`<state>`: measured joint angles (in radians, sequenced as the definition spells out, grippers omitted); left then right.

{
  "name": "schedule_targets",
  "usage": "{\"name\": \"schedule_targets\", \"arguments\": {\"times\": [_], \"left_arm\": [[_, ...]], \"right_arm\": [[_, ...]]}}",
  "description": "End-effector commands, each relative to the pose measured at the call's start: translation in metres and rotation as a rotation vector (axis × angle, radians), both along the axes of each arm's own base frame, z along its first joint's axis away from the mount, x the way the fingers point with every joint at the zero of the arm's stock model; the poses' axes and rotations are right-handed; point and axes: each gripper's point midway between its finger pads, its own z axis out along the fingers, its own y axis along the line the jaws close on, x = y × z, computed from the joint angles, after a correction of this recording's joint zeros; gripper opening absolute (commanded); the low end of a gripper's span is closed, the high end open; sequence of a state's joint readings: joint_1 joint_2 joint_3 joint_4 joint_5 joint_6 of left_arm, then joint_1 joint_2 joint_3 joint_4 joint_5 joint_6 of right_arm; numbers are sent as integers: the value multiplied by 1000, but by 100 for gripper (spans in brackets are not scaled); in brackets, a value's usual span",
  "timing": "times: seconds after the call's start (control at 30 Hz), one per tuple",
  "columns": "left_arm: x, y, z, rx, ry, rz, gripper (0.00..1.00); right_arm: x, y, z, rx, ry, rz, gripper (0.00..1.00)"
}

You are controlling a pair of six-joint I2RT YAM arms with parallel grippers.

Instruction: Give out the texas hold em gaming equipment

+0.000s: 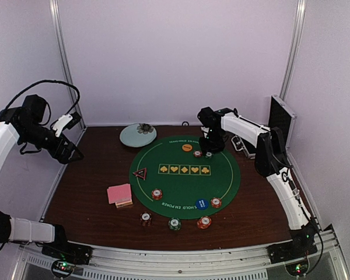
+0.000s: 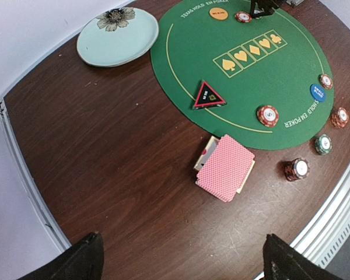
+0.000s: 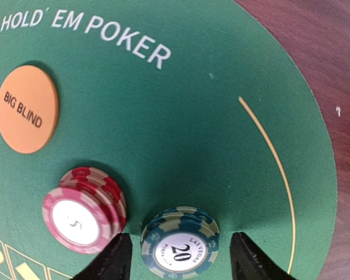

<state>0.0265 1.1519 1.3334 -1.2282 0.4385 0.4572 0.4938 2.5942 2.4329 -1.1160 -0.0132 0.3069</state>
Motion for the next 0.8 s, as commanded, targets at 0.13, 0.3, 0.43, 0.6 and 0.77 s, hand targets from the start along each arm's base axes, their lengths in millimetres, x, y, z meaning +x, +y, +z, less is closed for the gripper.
{"name": "schedule_targets", "arguments": {"times": [0.13, 0.3, 0.43, 0.6, 0.77], "left_arm": [[2, -2, 5, -12, -38, -17, 97], [0, -2, 7, -10, -48, -16, 98], [0, -2, 11, -12, -56, -12, 98], [-3, -2, 13, -14, -68, -12, 98], [-5, -2, 10, -9, -60, -14, 98]], "right_arm": [[7, 0, 36, 22, -60, -2, 73], [0, -2, 80, 20, -124, 6, 72], [-27, 12, 116, 13, -170, 63, 68], [-98, 54, 133, 0, -188, 212, 68], [-204, 107, 116, -17, -132, 424, 75]]}}
